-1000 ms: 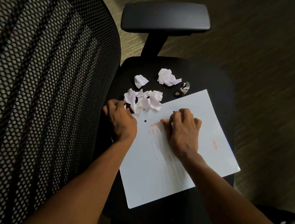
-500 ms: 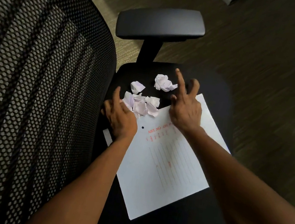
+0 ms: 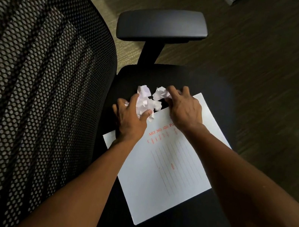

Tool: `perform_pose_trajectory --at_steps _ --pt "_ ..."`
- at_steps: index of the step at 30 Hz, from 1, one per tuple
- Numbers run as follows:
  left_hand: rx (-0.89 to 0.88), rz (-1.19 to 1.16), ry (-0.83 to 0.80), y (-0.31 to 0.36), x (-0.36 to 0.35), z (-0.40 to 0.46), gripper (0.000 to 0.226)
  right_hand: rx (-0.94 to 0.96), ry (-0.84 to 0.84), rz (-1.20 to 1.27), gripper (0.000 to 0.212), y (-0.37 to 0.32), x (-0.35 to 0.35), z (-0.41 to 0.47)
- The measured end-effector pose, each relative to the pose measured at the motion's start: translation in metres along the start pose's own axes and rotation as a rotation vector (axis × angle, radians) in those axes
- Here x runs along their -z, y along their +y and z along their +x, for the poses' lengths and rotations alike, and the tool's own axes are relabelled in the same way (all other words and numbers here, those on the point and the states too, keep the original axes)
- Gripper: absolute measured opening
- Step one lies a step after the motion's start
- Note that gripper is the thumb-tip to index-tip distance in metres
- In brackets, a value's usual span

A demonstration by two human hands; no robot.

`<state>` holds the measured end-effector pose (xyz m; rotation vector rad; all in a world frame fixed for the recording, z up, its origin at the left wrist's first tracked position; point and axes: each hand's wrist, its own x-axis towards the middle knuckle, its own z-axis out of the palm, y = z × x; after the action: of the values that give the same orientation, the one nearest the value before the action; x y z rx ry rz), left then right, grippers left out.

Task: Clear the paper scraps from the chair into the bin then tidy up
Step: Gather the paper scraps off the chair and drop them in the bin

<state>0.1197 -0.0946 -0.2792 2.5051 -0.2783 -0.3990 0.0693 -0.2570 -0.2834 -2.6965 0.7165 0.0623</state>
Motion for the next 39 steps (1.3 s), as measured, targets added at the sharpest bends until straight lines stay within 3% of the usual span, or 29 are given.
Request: perform_pose_trajectory --at_steps 5,17,20,24,30,35,37,39 --pt "0.013 -0.053 0.062 0.003 0.005 0.006 0.034 -0.074 0.11 0.217 0.026 0.004 -0.001 -0.002" --pt "0.101 -0.235 0.212 0.015 0.01 0.005 0.032 -0.24 0.322 0.679 0.02 -0.021 0.003 -0.031" --pt "0.18 -0.451 0.23 0.024 0.015 0.001 0.02 -0.292 0.273 0.853 0.012 -0.025 0.008 -0.044" --pt "0.21 -0.85 0.08 0.044 0.022 -0.021 0.021 -0.359 0.088 1.27 0.008 -0.031 0.013 -0.067" --pt "0.348 -1.226 -0.125 0.071 0.019 -0.06 0.023 -0.429 0.096 1.442 0.014 -0.026 0.025 -0.108" --pt "0.383 -1.231 -0.257 0.099 0.003 -0.107 0.017 -0.465 0.257 1.512 0.013 -0.013 0.04 -0.153" --pt "0.336 -1.131 -0.294 0.115 -0.01 -0.131 0.027 -0.516 0.351 1.569 0.03 -0.003 0.046 -0.171" --pt "0.26 -1.013 -0.321 0.131 -0.028 -0.159 0.024 -0.617 0.457 1.562 0.026 0.012 0.054 -0.189"
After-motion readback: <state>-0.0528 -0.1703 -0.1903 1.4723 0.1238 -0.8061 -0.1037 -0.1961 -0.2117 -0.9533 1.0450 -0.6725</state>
